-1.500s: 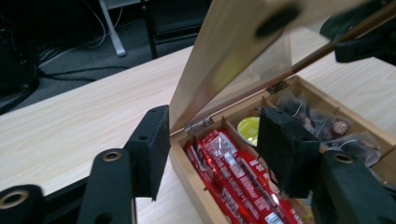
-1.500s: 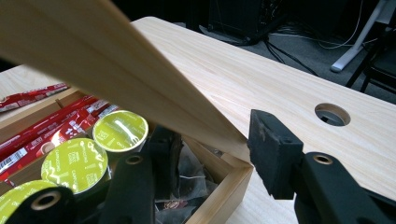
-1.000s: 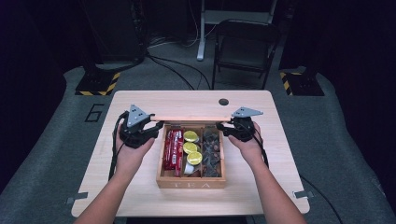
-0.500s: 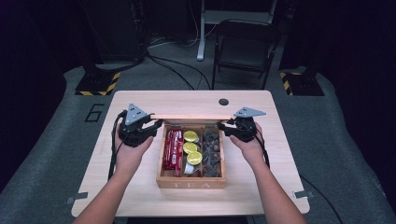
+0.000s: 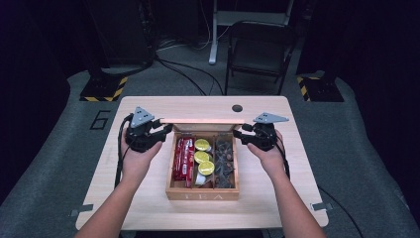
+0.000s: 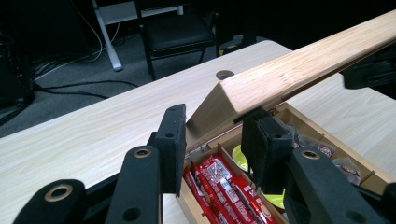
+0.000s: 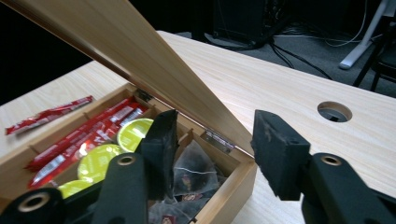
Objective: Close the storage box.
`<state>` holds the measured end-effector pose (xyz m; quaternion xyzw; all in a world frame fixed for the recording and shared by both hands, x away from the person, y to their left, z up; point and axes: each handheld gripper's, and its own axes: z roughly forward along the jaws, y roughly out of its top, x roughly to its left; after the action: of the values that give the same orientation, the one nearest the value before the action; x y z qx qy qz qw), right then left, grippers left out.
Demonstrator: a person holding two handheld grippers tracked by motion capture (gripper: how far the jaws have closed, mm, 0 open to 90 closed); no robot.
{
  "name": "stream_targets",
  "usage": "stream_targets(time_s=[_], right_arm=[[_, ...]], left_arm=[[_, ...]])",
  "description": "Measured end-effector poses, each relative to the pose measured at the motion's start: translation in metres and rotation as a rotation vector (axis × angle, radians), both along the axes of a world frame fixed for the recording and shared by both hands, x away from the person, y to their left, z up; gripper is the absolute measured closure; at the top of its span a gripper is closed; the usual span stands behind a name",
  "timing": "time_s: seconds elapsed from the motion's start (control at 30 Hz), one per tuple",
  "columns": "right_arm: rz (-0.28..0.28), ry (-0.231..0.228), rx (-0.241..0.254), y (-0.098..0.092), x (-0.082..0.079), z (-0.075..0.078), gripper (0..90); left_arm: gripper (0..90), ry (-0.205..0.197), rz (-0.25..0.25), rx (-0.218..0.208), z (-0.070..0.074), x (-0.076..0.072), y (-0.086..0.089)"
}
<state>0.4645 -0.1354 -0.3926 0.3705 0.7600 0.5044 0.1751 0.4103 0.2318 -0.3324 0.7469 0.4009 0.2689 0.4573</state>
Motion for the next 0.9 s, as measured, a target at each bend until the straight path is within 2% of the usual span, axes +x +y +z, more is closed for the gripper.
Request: stream_targets(time_s=[0.1, 0.2, 0.3, 0.4, 0.43, 0.53, 0.7, 0.9], right_arm=[[0.023, 0.002, -0.018, 0.001, -0.006, 0.013, 45.5], [0.033, 0.008, -0.022, 0.001, -0.008, 0.017, 44.9], [0.029, 0.013, -0.070, 0.000, -0.011, 0.024, 44.1], [0.036, 0.008, -0.053, -0.001, -0.016, 0.027, 44.1], [0.034, -0.009, -0.050, -0.001, -0.023, 0.029, 44.1], [0.043, -0.028, -0.047, -0.001, -0.029, 0.031, 44.1], [0.054, -0.062, -0.063, 0.001, -0.042, 0.036, 44.3], [0.055, -0.068, -0.065, -0.003, -0.051, 0.037, 44.8]], left_arm=[[60.5, 0.004, 0.004, -0.011, 0.001, 0.002, 0.000], [60.2, 0.012, 0.001, -0.019, 0.001, 0.003, 0.001], [59.6, 0.031, -0.014, -0.027, 0.001, 0.004, 0.003], [59.6, 0.028, -0.015, -0.020, 0.000, 0.002, 0.002], [59.6, 0.026, -0.016, -0.014, 0.000, 0.002, 0.002], [59.5, 0.025, -0.020, -0.006, -0.001, -0.001, 0.002], [59.2, 0.027, -0.024, 0.001, -0.002, -0.003, 0.002], [58.7, 0.025, -0.038, 0.021, -0.005, -0.009, 0.002]])
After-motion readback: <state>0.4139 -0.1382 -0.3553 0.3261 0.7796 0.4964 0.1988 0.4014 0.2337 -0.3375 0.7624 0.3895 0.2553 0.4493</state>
